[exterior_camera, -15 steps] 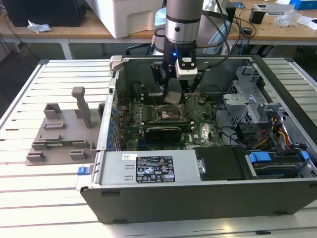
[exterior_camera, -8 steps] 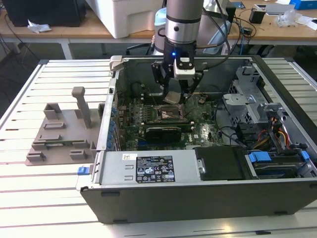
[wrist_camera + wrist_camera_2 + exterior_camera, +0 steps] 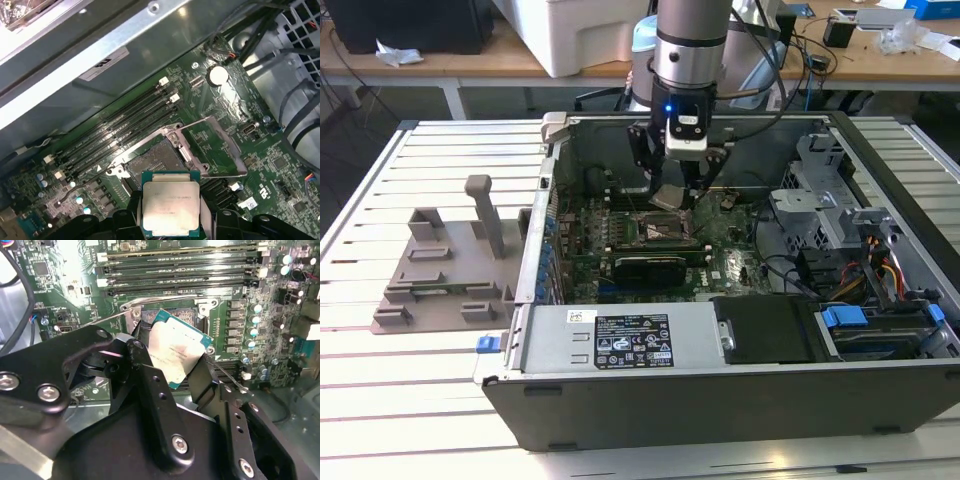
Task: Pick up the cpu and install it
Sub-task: 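Place the cpu into insertion slot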
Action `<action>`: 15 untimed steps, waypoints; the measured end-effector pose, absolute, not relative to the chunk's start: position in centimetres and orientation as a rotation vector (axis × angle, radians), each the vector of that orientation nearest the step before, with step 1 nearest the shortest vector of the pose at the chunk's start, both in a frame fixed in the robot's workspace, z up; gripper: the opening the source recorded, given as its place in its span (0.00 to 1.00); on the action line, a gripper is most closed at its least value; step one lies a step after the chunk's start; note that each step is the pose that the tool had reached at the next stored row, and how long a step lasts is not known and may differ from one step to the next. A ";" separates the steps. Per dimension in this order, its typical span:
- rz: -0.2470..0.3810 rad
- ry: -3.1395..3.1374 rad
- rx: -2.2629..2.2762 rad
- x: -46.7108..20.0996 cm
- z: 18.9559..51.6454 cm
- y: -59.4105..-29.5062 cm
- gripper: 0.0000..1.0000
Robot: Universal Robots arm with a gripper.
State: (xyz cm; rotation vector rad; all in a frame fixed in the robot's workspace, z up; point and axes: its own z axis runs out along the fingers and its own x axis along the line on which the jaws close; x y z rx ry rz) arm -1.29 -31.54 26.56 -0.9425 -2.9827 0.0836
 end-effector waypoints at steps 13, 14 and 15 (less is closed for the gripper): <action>0.091 -2.905 -1.153 -1.2 26.6 -31.5 0.55; 0.092 -2.901 -1.163 -1.2 26.6 -31.5 0.55; 0.092 -2.893 -1.183 -1.2 26.6 -31.5 0.55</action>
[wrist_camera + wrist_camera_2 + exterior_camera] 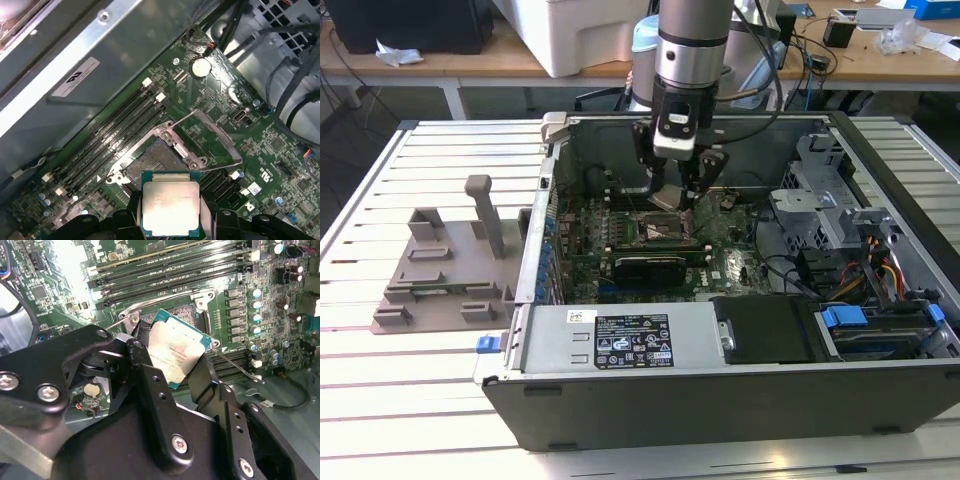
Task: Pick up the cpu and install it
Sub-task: 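Place the cpu into insertion slot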
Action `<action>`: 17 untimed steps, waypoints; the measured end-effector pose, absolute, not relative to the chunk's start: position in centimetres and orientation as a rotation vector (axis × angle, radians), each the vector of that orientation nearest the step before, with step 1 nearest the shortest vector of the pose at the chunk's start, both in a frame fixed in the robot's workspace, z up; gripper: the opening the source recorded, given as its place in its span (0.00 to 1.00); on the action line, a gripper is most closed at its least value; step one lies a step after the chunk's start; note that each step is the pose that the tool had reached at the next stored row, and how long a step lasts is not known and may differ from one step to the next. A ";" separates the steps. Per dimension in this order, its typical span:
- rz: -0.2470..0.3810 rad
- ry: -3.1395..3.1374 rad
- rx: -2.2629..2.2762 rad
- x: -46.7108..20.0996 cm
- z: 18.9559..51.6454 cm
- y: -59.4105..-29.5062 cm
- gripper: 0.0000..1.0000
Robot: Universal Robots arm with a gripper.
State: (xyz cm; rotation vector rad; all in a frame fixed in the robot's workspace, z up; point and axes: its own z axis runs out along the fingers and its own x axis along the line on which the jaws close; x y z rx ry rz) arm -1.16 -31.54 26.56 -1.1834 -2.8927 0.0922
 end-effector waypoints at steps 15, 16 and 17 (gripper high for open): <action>0.100 -2.773 -1.436 -0.9 26.6 -31.5 0.55; 0.100 -2.764 -1.452 -0.9 26.6 -31.5 0.55; 0.101 -2.755 -1.469 -0.9 26.6 -31.5 0.55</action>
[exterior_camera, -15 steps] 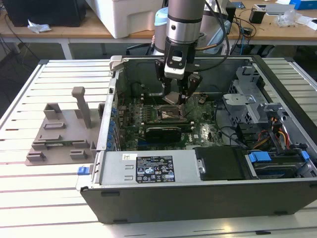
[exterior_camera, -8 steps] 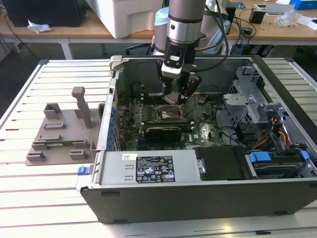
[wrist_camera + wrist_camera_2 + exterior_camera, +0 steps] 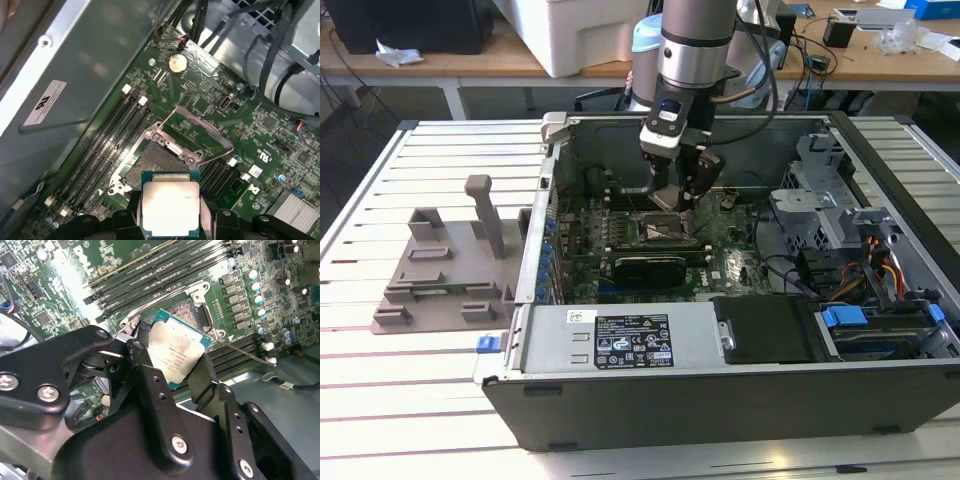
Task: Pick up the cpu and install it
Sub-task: 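Place the cpu into insertion slot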
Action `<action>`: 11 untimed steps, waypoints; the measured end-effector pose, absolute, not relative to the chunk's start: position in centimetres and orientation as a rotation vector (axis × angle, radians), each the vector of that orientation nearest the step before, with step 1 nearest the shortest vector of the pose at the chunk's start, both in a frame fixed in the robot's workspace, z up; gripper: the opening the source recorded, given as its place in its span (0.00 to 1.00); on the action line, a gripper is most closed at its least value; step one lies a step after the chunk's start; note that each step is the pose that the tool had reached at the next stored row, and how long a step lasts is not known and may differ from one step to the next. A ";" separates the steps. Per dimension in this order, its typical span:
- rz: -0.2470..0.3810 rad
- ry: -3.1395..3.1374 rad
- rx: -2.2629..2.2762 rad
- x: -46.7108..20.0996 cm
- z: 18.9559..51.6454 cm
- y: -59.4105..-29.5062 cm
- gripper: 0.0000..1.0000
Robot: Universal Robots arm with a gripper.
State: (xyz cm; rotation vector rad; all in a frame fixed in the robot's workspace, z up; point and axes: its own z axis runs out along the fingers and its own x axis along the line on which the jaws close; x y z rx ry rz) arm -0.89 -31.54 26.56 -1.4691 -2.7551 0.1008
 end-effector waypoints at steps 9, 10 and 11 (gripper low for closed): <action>0.104 -2.669 -1.615 -0.8 26.6 -31.5 0.55; 0.104 -2.661 -1.630 -0.7 26.6 -31.5 0.55; 0.104 -2.649 -1.648 -0.7 26.6 -31.5 0.55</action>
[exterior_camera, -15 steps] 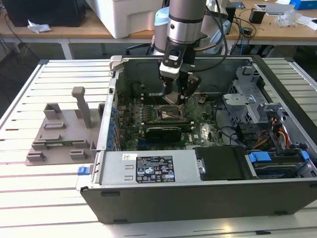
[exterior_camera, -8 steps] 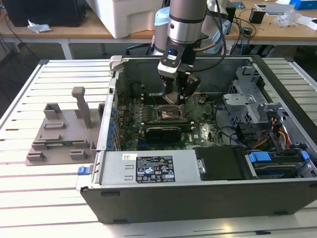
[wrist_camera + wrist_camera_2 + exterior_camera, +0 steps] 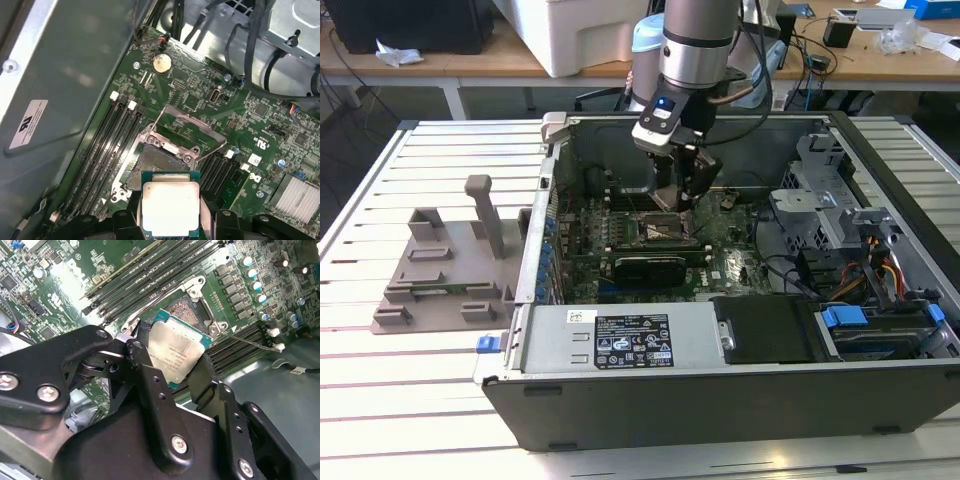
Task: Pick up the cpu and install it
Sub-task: 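Place the cpu into insertion slot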
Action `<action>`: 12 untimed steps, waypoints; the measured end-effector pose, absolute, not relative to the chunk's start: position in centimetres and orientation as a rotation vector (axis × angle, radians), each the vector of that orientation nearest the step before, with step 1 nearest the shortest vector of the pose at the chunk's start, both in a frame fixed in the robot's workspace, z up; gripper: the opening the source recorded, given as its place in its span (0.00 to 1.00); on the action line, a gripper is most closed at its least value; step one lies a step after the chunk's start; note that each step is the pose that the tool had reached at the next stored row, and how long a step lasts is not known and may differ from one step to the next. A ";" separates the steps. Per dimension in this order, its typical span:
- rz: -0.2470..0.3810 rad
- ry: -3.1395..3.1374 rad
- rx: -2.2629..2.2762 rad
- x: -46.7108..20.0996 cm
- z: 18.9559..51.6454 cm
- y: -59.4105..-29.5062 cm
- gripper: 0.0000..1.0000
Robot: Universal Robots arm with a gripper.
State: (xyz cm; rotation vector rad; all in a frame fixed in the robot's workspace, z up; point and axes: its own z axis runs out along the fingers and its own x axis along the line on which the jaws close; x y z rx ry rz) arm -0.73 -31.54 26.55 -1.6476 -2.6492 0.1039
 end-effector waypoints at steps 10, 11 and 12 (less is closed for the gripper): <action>0.105 -2.533 -1.815 -0.6 26.6 -31.5 0.55; 0.105 -2.527 -1.824 -0.6 26.6 -31.5 0.55; 0.105 -2.512 -1.844 -0.6 26.6 -31.5 0.55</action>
